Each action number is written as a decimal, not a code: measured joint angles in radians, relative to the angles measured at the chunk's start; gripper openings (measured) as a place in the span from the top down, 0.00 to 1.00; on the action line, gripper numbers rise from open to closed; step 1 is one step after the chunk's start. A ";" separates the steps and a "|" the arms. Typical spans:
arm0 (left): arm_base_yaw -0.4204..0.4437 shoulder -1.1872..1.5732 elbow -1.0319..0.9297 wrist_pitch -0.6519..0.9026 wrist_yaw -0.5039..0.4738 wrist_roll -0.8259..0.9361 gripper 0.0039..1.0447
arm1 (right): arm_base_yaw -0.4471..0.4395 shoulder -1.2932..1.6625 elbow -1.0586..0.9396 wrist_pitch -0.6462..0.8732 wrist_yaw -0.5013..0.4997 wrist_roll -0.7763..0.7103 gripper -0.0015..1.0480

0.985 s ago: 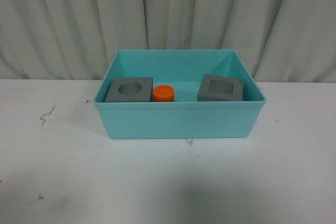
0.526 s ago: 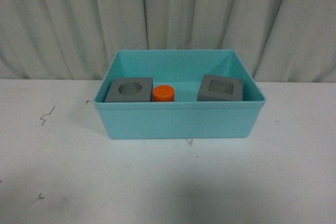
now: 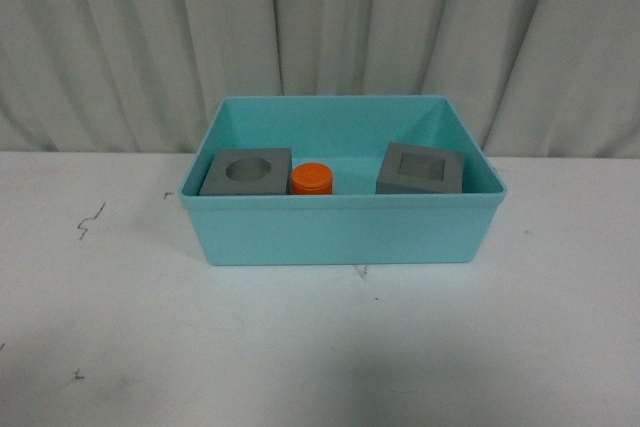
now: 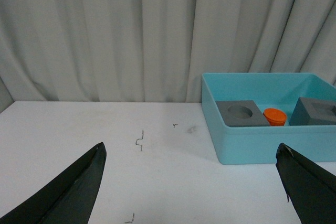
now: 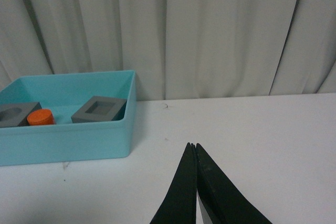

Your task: Place gray and orange parts in blue box

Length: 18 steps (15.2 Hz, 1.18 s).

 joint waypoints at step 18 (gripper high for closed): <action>0.000 0.000 0.000 0.000 0.000 0.000 0.06 | 0.000 -0.002 0.000 0.004 0.000 0.000 0.06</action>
